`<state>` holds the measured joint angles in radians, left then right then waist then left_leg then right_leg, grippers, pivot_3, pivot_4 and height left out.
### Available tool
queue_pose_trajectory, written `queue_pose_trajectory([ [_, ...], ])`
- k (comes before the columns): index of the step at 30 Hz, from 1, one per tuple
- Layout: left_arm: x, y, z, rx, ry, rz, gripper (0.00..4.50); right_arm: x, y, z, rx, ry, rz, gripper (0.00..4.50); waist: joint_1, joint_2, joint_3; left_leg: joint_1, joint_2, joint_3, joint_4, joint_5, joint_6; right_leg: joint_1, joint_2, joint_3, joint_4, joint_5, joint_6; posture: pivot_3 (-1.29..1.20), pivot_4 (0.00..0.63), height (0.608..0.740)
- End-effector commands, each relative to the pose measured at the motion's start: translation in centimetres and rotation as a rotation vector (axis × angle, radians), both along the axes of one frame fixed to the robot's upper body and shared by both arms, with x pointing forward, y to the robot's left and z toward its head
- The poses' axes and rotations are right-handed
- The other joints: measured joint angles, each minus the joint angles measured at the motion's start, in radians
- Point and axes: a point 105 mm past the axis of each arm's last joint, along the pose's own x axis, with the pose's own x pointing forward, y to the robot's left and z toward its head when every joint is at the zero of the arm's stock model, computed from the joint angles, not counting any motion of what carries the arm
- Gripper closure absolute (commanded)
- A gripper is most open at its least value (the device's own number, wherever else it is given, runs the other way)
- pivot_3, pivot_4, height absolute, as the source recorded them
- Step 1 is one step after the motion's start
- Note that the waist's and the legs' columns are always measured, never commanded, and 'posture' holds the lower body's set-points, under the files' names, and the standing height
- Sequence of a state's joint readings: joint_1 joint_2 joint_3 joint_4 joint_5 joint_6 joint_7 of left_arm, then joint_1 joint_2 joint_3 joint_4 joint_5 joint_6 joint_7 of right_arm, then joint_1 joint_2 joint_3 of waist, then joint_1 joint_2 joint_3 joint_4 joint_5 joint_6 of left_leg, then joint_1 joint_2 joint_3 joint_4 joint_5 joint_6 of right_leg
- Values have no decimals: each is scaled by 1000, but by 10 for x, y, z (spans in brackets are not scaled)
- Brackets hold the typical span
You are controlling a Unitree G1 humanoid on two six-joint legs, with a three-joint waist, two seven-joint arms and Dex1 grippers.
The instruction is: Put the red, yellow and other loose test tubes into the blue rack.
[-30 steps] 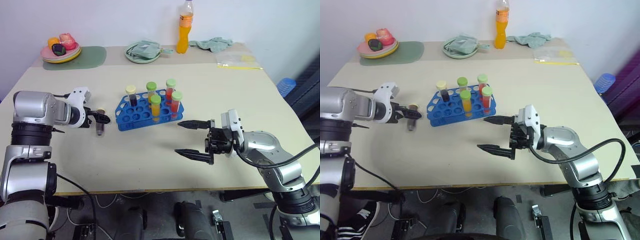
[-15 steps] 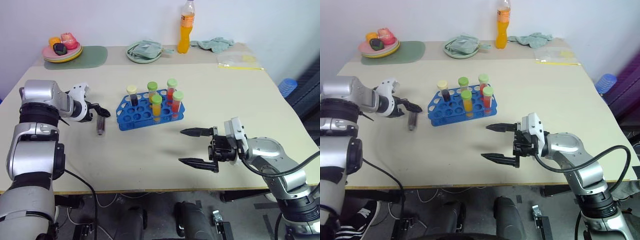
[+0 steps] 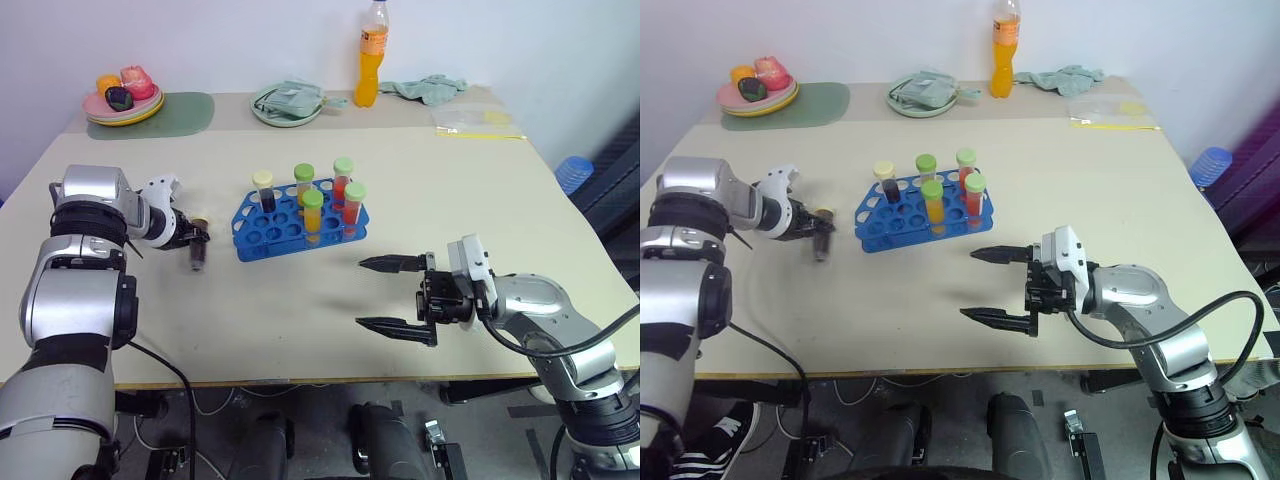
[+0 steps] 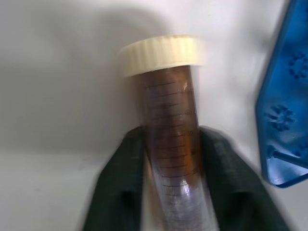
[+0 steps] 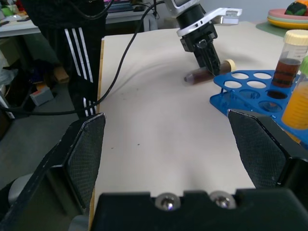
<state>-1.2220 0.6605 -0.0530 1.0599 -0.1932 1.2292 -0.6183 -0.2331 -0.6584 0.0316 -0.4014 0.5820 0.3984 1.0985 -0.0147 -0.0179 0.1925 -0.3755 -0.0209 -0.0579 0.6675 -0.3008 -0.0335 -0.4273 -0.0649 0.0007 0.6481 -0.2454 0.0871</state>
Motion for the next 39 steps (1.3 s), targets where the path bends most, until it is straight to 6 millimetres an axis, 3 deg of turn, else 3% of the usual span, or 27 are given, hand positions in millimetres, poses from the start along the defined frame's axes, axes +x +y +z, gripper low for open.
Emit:
queue_pose_trajectory([
  [1,3,13,12,14,-43,53,3672,-1,0,11,1,-57,-4,0,-1,0,0,0,0,0,0,0,0,0,0,0,0,0,0,0,150,740],
  [8,4,30,36,9,-171,123,3672,-2,-2,4,-1,-48,-21,0,-2,0,0,0,0,0,0,0,0,0,0,0,0,0,0,0,150,740],
  [11,8,42,62,145,-392,117,3672,0,-2,1,9,-49,-40,0,-2,0,0,0,1,0,0,0,0,0,-1,0,0,0,0,0,150,740],
  [13,10,38,87,156,-653,104,3672,0,-3,0,13,-49,-47,0,2,0,0,0,2,-1,-1,2,-3,-1,-2,1,0,0,0,0,150,740],
  [15,0,25,108,123,-909,32,3672,2,-4,-2,14,-53,-59,0,5,0,0,0,3,-1,-1,2,-5,-1,-3,1,0,0,0,0,150,740],
  [18,-27,11,117,211,-1146,-40,3672,3,-7,-4,17,-49,-74,0,5,0,0,-1,2,0,-1,6,-12,-1,-8,0,0,0,0,0,150,740],
  [21,-56,-20,115,314,-1341,-232,3672,2,-8,-3,20,-40,-68,0,5,0,0,0,1,1,-1,6,-11,0,-10,1,-1,1,1,0,150,740],
  [26,-69,-52,101,375,-1490,-331,3672,6,-13,-2,1,-12,-62,0,17,0,0,1,-1,0,-1,3,-5,2,-10,-1,-1,1,1,0,150,740],
  [29,-68,-65,95,419,-1549,-368,3672,10,-15,0,5,-18,-83,0,25,0,0,1,-1,1,0,2,-4,2,-8,0,-1,1,2,0,150,740],
  [35,-57,-96,62,298,-1580,-307,3672,22,-17,3,22,-53,-164,0,27,0,-1,1,-2,1,0,2,-3,2,-7,-1,-2,1,2,0,150,740],
  [39,-55,-108,60,207,-1609,-248,3672,22,-17,3,27,-56,-181,0,26,0,-1,1,-2,1,0,2,-3,2,-6,-1,-1,1,2,0,150,740],
])
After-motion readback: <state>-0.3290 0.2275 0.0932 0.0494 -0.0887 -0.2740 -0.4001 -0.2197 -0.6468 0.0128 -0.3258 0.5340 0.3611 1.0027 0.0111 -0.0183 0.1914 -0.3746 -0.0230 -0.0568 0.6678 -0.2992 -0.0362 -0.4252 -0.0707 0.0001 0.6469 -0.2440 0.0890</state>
